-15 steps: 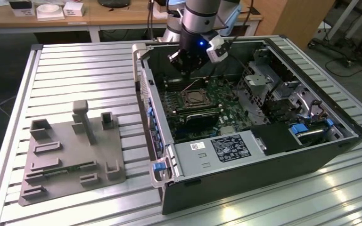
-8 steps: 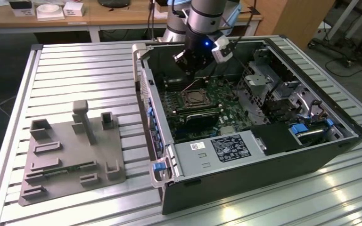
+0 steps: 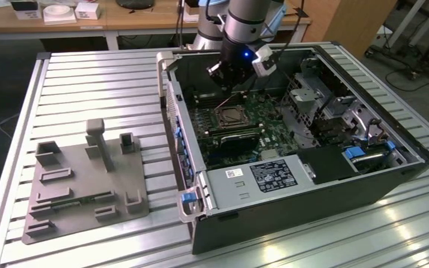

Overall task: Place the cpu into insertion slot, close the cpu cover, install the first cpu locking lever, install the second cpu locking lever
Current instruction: 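Install the first cpu locking lever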

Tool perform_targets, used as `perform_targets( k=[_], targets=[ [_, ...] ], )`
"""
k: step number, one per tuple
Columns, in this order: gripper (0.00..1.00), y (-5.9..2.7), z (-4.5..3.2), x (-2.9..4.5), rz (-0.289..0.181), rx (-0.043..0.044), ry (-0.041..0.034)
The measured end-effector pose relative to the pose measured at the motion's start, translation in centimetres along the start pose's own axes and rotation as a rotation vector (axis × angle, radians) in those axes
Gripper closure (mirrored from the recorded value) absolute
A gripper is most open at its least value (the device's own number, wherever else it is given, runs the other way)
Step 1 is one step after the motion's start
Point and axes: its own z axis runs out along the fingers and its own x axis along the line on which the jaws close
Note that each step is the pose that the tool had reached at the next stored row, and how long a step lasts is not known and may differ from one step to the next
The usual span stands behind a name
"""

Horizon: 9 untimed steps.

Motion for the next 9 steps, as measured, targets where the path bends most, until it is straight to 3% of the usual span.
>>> perform_targets(
  k=[9],
  targets=[
    [0.90,-0.02,0.39,-0.10,0.001,0.0007,0.0000]
  ],
)
